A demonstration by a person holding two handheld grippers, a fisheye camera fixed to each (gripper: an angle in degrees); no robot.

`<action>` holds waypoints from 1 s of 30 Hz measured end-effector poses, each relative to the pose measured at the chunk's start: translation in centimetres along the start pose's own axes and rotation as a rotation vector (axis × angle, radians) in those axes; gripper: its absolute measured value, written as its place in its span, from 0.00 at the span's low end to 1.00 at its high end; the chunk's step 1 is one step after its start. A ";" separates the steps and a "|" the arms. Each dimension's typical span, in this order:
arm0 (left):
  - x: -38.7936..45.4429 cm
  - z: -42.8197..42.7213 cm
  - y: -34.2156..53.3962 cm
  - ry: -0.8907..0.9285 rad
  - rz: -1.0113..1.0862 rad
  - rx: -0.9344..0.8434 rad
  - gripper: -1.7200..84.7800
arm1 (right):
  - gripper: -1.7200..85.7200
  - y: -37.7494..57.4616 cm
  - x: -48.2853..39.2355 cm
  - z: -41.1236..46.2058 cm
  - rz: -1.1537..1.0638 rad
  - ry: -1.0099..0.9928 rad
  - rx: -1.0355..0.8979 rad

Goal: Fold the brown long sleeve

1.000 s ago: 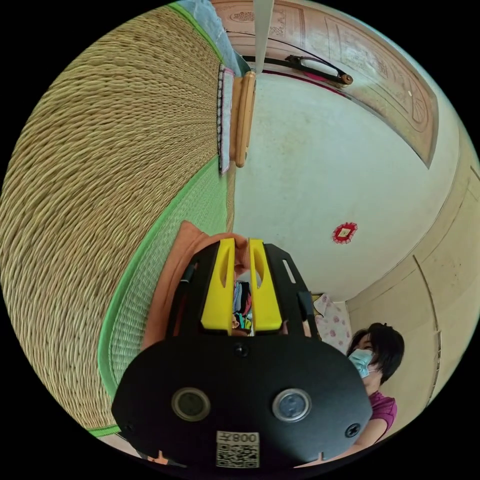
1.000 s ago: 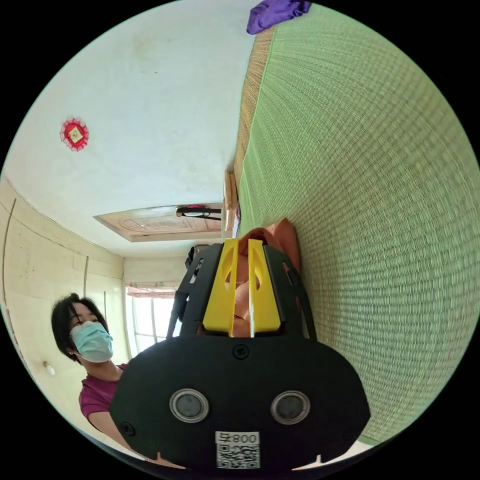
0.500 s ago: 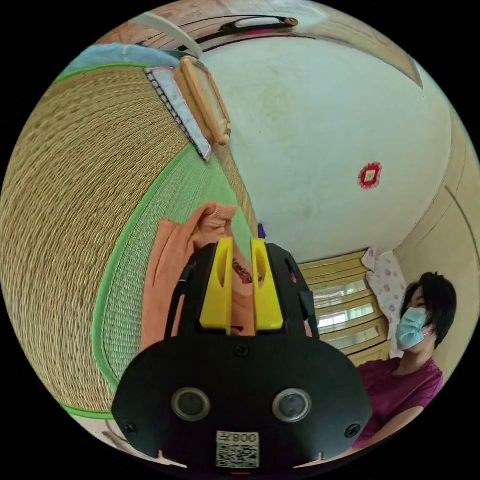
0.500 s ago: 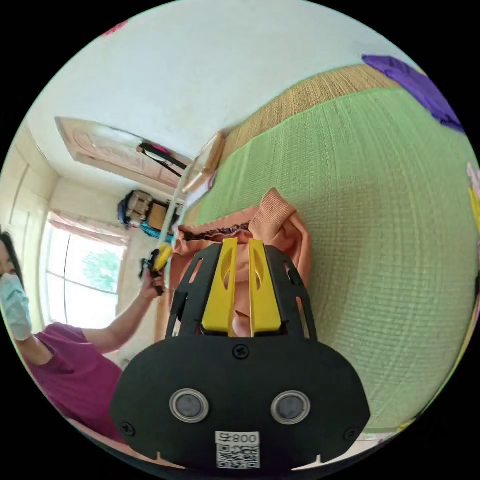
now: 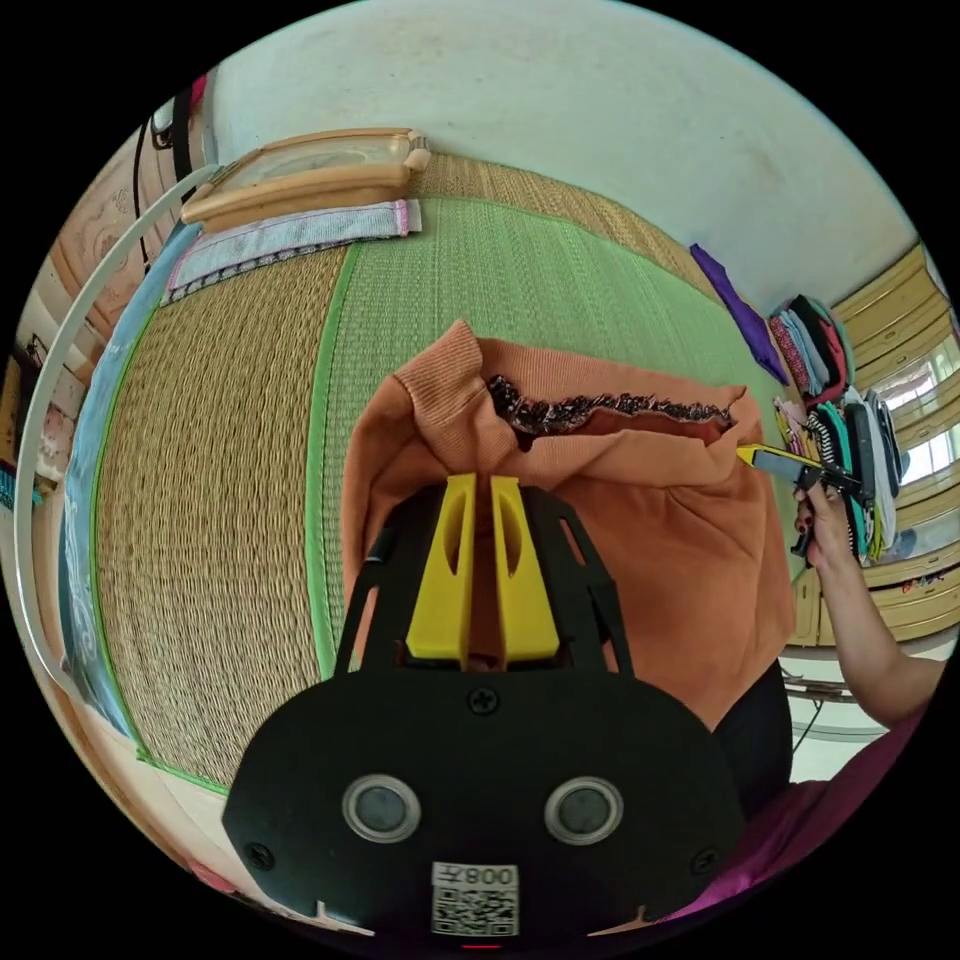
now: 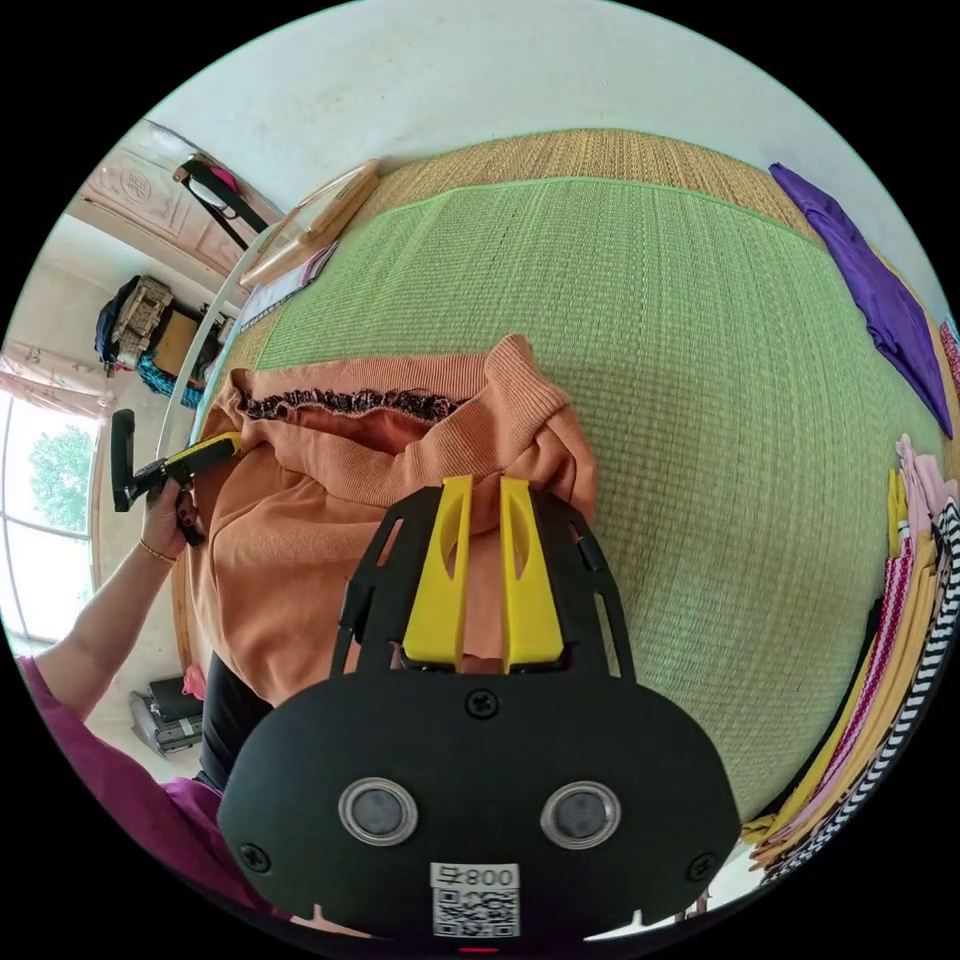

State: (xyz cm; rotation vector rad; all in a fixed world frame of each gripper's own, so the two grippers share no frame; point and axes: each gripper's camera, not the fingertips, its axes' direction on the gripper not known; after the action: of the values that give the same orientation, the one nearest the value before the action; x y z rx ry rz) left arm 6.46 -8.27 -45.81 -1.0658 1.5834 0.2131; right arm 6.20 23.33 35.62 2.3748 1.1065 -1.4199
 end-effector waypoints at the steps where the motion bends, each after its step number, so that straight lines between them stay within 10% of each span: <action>1: 0.3 0.3 -0.2 0.015 -0.006 -0.004 0.05 | 0.05 -0.1 -0.2 -0.3 -0.001 0.004 0.003; 16: 1.0 -8.3 2.0 0.262 -0.089 0.386 0.03 | 0.02 2.4 1.1 -13.9 -0.012 -0.333 0.340; 30: -2.3 4.7 -3.6 0.156 -0.249 0.185 0.03 | 0.02 -3.9 5.2 -4.1 0.185 -0.254 0.125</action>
State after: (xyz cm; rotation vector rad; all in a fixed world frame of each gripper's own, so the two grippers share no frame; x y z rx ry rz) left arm 12.12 -6.07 -43.92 -1.1423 1.5567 -0.1852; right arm 7.90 30.78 34.46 2.2253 0.7363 -1.7063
